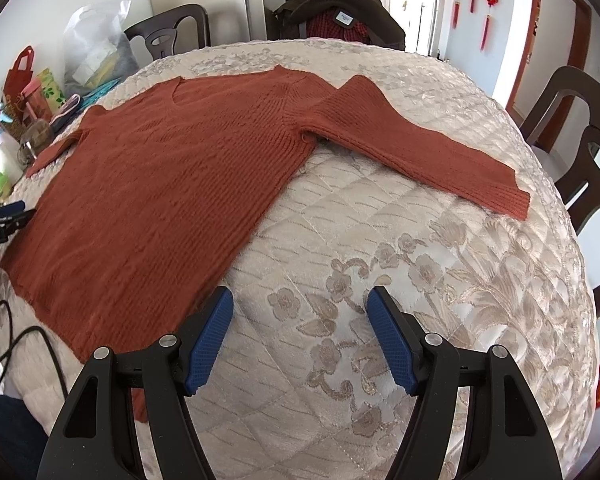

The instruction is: Fold small clothes

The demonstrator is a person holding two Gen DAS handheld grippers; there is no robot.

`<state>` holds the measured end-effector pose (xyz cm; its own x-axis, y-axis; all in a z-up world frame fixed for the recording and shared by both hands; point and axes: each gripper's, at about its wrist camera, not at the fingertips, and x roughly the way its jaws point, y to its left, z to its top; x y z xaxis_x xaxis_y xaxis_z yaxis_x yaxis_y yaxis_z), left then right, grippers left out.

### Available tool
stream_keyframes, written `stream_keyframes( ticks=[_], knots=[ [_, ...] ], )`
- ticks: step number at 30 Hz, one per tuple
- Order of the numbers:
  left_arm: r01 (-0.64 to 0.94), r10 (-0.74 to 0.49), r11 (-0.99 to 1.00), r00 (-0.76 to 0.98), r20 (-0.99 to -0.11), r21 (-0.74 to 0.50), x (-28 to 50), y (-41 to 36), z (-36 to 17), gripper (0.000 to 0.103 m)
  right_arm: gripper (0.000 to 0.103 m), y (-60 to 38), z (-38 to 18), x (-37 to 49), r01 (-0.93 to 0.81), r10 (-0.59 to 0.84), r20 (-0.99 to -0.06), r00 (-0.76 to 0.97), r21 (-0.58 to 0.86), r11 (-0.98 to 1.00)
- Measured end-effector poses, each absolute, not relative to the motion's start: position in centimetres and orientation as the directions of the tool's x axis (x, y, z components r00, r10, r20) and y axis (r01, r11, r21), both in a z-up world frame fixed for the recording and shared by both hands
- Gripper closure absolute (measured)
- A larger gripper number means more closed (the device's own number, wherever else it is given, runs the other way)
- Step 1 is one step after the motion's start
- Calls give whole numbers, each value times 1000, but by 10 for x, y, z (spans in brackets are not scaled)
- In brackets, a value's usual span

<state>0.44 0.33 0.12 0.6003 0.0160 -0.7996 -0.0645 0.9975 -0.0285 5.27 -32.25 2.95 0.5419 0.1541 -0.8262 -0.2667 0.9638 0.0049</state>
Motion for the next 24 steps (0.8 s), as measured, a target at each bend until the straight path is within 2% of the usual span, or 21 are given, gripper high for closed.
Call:
stream_keyframes(
  ticks=[9, 12, 15, 19, 24],
  knots=[
    [-91, 25, 995, 611, -791, -39, 19, 12, 6, 11, 33, -304, 47, 66, -294, 196, -795, 573, 23, 955],
    [-134, 52, 990, 617, -786, -40, 27, 24, 6, 12, 33, -291, 52, 73, -316, 225, -777, 588, 35, 948],
    [-184, 99, 983, 611, -786, -19, 34, 36, 4, 18, 33, -276, 54, 84, -341, 255, -767, 589, 51, 939],
    [-266, 159, 964, 604, -781, -9, 39, 64, 4, 19, 33, -254, 52, 98, -374, 260, -763, 592, 26, 927],
    [-386, 165, 916, 608, -777, -108, 41, 103, 5, 20, 33, -235, 49, 110, -413, 295, -760, 579, 39, 910]
  ],
)
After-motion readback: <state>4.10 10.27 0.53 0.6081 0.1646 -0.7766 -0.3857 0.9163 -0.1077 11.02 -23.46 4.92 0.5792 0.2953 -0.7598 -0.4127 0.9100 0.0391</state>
